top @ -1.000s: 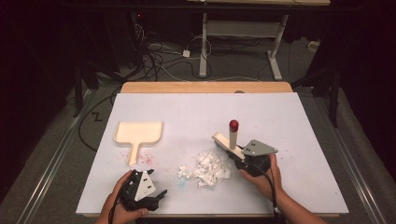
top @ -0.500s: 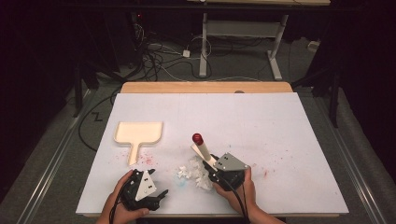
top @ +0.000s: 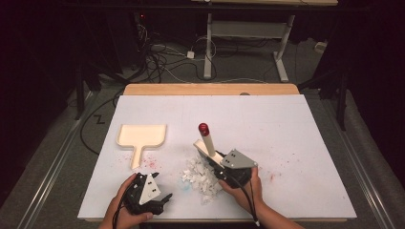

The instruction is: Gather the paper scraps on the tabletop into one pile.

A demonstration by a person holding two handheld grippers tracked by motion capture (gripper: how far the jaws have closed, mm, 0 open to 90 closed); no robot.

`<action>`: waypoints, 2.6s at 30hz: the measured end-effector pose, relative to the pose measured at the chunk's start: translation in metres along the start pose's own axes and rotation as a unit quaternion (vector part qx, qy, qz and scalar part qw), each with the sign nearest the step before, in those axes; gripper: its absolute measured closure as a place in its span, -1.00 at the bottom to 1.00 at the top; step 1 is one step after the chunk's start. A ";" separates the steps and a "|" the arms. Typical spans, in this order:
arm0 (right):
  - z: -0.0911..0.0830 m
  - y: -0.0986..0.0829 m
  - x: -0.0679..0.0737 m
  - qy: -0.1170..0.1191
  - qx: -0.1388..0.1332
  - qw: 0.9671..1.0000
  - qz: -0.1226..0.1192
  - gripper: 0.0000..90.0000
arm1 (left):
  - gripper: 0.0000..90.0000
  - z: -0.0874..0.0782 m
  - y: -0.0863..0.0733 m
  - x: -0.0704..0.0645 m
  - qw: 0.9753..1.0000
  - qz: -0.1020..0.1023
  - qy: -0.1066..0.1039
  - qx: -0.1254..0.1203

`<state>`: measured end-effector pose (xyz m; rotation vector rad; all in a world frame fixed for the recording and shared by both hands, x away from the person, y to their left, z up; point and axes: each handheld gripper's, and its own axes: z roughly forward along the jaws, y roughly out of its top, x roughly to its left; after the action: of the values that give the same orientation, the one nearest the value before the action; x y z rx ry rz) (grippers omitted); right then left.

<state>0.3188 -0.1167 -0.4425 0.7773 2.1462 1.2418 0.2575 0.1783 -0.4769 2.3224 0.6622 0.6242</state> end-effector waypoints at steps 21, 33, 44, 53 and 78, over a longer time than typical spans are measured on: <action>-0.088 -0.023 -0.061 0.095 0.009 0.995 -0.011 0.51 | -0.57 0.003 0.000 -0.002 1.000 0.003 -0.003 0.014; -0.086 -0.039 -0.046 0.126 0.039 0.991 -0.020 0.51 | -0.57 0.003 0.000 -0.003 1.000 0.006 -0.005 0.010; -0.050 -0.014 -0.022 0.144 0.013 0.988 -0.046 0.51 | -0.57 0.002 -0.001 -0.001 1.000 0.005 -0.003 0.009; -0.083 -0.005 -0.049 0.138 -0.032 0.990 -0.018 0.51 | -0.57 0.002 0.000 -0.002 1.000 0.004 0.000 0.011; -0.070 -0.031 -0.039 0.142 0.021 0.989 -0.028 0.51 | -0.57 0.000 -0.001 0.000 1.000 0.001 0.003 0.008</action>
<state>0.2910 -0.1971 -0.4333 0.5790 2.4088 1.3504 0.2575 0.1785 -0.4777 2.3374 0.6696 0.6296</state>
